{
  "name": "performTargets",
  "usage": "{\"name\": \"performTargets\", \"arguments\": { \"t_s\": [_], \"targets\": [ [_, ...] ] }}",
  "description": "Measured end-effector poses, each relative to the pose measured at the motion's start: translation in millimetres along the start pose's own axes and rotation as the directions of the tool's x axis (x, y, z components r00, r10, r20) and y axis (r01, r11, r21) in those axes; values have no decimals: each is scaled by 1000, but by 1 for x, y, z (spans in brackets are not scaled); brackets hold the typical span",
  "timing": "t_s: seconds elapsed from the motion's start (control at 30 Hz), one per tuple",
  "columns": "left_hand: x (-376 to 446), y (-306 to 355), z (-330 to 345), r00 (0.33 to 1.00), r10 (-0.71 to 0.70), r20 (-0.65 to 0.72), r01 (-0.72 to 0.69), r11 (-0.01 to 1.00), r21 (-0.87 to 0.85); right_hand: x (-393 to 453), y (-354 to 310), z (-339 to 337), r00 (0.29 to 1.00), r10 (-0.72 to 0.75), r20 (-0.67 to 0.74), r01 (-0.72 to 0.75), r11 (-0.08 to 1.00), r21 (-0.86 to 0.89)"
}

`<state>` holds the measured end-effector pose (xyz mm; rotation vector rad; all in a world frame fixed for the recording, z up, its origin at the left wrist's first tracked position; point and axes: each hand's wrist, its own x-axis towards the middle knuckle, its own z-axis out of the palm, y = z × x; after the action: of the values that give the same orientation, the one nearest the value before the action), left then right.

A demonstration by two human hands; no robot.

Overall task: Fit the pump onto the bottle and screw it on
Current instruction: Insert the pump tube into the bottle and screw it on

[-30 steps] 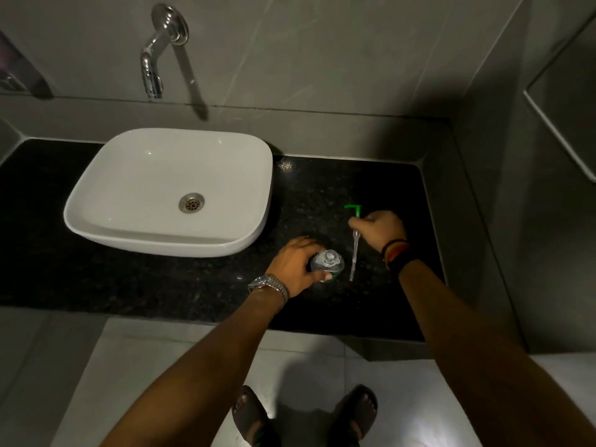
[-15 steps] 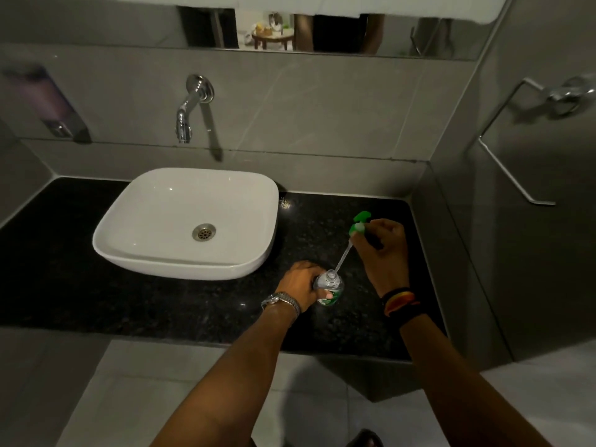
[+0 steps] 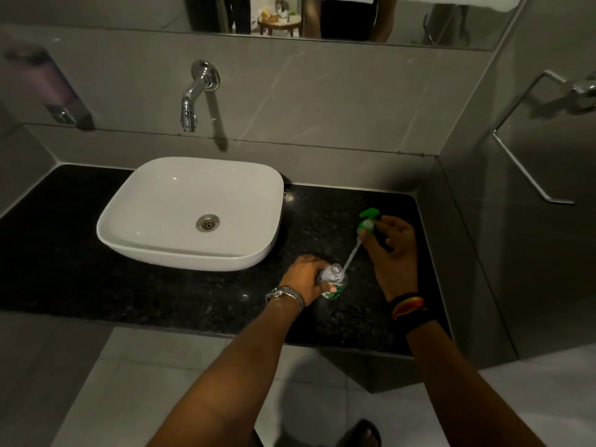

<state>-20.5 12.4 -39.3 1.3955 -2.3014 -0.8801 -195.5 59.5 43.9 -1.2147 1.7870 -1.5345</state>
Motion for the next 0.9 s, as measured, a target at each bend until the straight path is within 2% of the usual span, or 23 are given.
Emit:
{"name": "performTargets", "arguments": {
  "t_s": [0.13, 0.33, 0.47, 0.63, 0.9],
  "targets": [
    [2, -1, 1, 1000, 1, 0, -1, 1000, 7, 7, -9, -1, 999, -35, -14, 35, 999, 33],
    [2, -3, 2, 1000, 4, 1, -4, 999, 36, 0, 2, 12, 1000, 13, 29, -14, 1000, 17],
    [2, -3, 2, 1000, 5, 2, -5, 999, 42, -12, 27, 16, 993, -15, 114, 29, 993, -117],
    [3, -3, 3, 1000, 1, 3, -1, 999, 53, -22, 48, 18, 982, 28, 185, 56, 899, -434],
    [3, -3, 2, 1000, 21, 13, -21, 999, 49, -12, 44, 17, 955, 27, 295, 128, 860, -494]
  ]
}}
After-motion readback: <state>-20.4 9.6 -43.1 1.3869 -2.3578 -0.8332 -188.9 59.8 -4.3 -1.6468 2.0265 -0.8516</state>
